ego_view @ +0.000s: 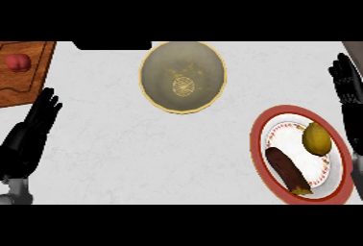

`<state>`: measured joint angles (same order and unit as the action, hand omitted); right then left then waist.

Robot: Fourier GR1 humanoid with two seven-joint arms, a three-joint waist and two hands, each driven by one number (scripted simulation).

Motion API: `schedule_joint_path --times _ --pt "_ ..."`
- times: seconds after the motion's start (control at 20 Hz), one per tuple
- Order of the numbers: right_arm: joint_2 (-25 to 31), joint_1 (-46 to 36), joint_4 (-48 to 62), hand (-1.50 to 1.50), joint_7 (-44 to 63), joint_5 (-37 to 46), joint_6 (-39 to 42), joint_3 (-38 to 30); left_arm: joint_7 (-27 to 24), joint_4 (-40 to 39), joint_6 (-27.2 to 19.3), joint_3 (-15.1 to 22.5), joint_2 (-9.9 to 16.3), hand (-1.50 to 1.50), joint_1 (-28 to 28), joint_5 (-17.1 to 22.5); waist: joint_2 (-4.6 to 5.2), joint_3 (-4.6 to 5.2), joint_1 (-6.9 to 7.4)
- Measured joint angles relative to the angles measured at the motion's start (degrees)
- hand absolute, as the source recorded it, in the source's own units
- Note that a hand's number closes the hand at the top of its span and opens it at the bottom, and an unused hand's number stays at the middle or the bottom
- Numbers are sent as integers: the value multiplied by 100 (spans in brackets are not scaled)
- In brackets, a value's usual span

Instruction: Pick the lemon from the plate and place it in the bowl

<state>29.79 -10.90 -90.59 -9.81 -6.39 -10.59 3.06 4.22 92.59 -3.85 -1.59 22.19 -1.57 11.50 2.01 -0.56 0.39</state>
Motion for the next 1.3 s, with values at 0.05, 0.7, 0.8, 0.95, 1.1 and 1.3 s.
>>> schedule_joint_path --times 0.05,0.7,0.8,0.95,1.1,1.3 --pt "-56 23 55 150 34 68 -81 -8 43 16 3 61 -52 0 8 -24 -44 13 -8" --pt "-326 1592 -346 -150 1967 2178 -3009 -371 231 -102 371 990 -1077 0 -208 407 -210 83 -338" --pt "-310 1780 -651 -150 2428 2787 -3073 -36 252 -116 395 1093 -1162 0 -257 390 -211 84 -253" --pt "-89 1946 -801 -150 3326 3649 -2828 237 317 -70 372 1229 -1245 0 -279 332 -204 99 -162" --pt "170 1995 -906 -150 4361 4317 -2301 317 380 -81 353 1302 -1305 0 -362 300 -191 115 -120" --pt "412 1744 -1274 -150 5918 4829 -1232 362 404 -117 388 1319 -1330 0 -406 317 -191 118 -41"
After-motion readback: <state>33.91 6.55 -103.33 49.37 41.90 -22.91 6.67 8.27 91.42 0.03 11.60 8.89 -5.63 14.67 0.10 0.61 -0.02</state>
